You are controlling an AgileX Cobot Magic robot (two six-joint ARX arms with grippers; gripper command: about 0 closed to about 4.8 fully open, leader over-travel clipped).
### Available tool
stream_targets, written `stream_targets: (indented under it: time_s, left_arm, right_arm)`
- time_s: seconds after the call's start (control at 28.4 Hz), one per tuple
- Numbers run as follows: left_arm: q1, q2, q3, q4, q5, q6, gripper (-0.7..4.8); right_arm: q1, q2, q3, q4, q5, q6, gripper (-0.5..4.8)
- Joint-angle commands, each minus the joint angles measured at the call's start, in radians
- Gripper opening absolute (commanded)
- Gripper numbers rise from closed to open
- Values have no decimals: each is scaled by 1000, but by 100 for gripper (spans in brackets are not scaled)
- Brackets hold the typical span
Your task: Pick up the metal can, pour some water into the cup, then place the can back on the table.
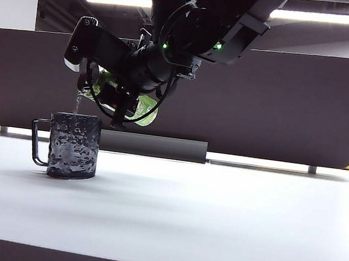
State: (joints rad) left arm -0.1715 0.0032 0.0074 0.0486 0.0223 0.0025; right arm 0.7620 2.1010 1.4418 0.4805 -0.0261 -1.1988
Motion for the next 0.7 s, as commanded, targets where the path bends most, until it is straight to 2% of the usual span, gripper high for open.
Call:
stream_targets:
  time_s: [0.04, 0.7]
  left_arm:
    - [0, 1, 1, 12, 0, -3, -5]
    - [0, 1, 1, 12, 0, -3, -5]
  right_arm:
    - [1, -10, 11, 55, 1, -40, 184]
    - [1, -10, 11, 55, 1, -67, 184]
